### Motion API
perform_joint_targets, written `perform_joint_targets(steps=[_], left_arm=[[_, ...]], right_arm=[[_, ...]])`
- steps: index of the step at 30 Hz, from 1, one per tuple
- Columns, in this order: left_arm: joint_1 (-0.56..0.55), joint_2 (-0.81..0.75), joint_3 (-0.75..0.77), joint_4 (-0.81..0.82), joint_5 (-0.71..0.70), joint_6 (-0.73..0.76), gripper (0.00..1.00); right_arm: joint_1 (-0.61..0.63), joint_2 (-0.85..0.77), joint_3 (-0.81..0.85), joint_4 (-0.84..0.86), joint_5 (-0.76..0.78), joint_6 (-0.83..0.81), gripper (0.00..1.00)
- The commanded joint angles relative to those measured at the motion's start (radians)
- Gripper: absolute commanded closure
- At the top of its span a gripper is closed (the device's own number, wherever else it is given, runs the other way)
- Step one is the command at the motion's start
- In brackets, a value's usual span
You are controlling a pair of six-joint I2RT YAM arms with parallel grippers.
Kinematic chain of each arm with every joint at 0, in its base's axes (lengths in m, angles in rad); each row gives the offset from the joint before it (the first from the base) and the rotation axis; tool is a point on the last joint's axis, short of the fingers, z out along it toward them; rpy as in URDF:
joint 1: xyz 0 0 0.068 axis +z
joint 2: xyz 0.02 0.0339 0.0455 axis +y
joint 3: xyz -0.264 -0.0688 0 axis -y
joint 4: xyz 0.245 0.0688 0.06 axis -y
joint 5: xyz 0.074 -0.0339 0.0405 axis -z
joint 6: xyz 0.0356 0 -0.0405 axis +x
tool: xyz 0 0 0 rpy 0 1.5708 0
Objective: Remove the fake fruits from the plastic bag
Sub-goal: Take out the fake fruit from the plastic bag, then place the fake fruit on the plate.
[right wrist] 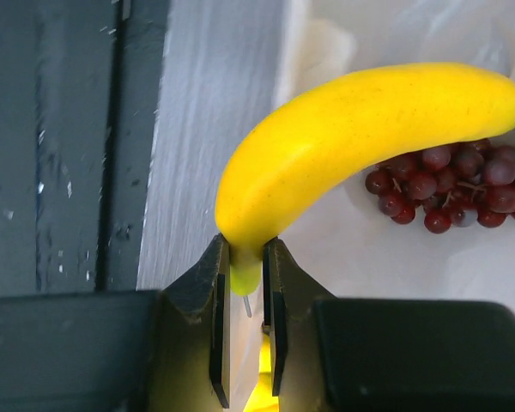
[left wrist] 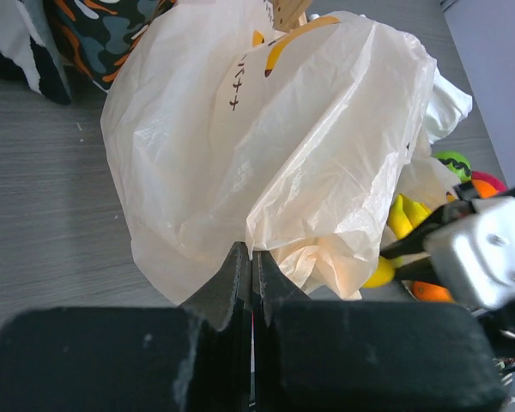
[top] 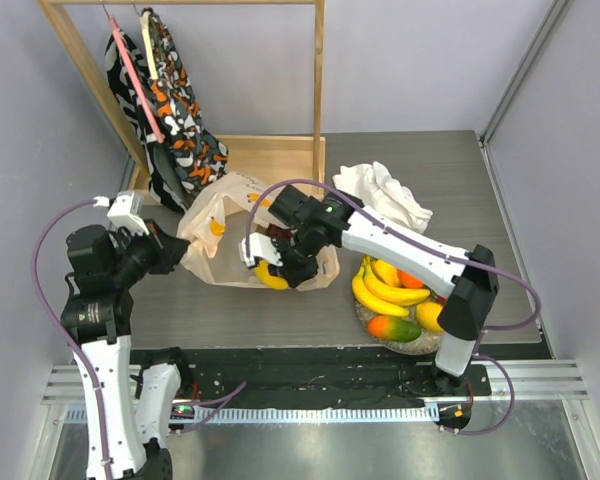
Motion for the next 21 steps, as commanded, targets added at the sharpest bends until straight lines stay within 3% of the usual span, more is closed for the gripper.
perform_joint_targets(steps=[1,8,15,21], left_arm=[[0.007,0.04,0.005,0.101,0.016,-0.015,1.0],[0.005,0.096,0.027,0.146,0.009,-0.012,1.0],[0.005,0.1,0.041,0.172,-0.01,-0.026,1.0],[0.005,0.102,0.033,0.184,-0.011,-0.041,1.0]], right_arm=[[-0.008,-0.186,-0.008,-0.088,-0.167,-0.23,0.99],[-0.009,-0.421,-0.147,-0.196,-0.061,-0.449,0.99],[-0.119,-0.753,-0.564,-0.322,0.175,-0.736,0.99],[-0.233,-0.918,-0.75,-0.382,0.302,-0.902,0.99]])
